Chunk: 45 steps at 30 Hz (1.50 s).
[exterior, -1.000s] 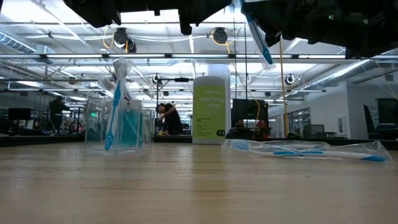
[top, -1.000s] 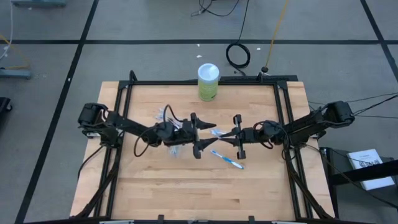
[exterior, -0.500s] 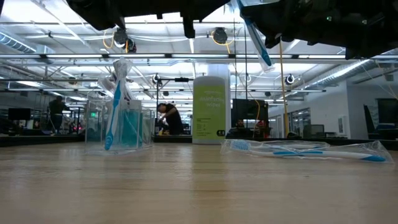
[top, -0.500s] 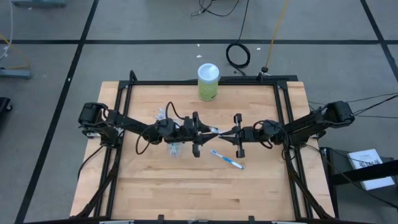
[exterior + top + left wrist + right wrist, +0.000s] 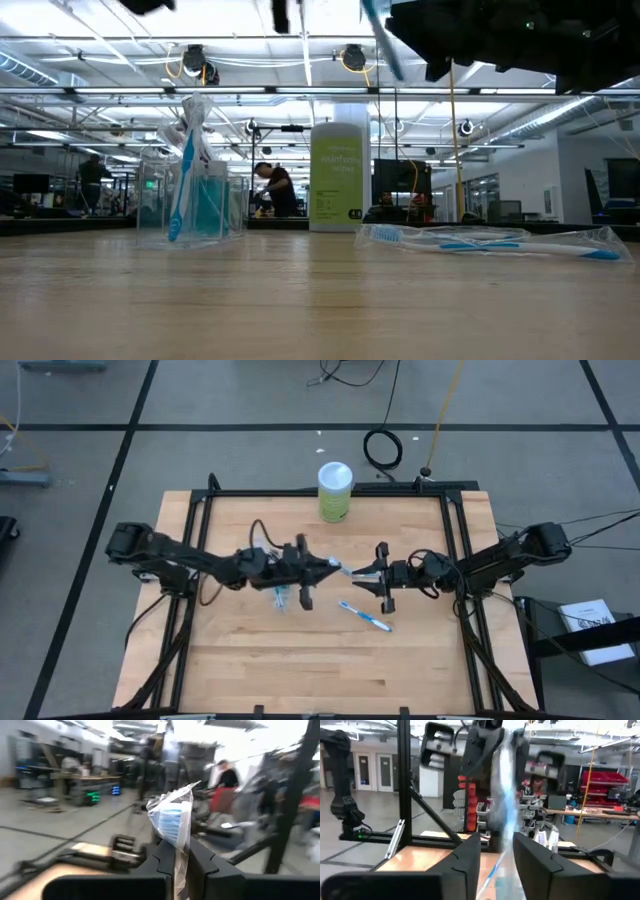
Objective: Pick & Place toothbrushing station
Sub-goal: Put the blue toothbrush into the transparent organizer
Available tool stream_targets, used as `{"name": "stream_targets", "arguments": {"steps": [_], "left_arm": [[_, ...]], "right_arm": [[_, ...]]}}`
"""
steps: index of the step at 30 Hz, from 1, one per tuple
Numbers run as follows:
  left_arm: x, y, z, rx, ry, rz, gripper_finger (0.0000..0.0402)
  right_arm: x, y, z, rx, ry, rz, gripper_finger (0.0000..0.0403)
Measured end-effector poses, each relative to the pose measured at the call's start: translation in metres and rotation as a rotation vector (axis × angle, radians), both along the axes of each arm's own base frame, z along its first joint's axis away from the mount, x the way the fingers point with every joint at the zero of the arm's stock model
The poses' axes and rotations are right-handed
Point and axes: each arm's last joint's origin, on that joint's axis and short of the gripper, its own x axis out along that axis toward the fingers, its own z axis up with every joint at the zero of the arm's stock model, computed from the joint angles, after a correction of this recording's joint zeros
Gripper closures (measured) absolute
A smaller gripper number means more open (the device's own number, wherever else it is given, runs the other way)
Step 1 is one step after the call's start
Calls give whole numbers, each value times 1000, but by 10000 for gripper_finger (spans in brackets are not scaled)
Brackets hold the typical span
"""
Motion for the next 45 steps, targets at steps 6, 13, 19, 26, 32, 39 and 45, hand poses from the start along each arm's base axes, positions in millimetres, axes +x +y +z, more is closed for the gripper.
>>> {"name": "stream_targets", "arguments": {"steps": [6, 13, 19, 26, 32, 39, 45], "left_arm": [[-37, -23, 25, 43, 121, 199, 384], [-80, -70, 32, 113, 243, 479, 388], [-108, -95, 29, 105, 285, 815, 387], [-104, -104, 28, 91, 261, 452, 387], [-94, -115, 33, 57, 204, -420, 384], [-87, -117, 33, 83, 152, -623, 388], [-84, -113, 32, 69, 167, -582, 385]], "right_arm": [[-8, -3, 1, -16, 127, -42, 271], [-33, -18, 6, -24, 308, -315, 274], [-47, -29, 5, -1, 385, -517, 281], [-50, -32, -1, 27, 349, -535, 282], [-52, -32, -2, 42, 297, -533, 282], [-52, -32, -2, 40, 299, -532, 282], [-62, -30, -3, -5, 376, -402, 283]]}}
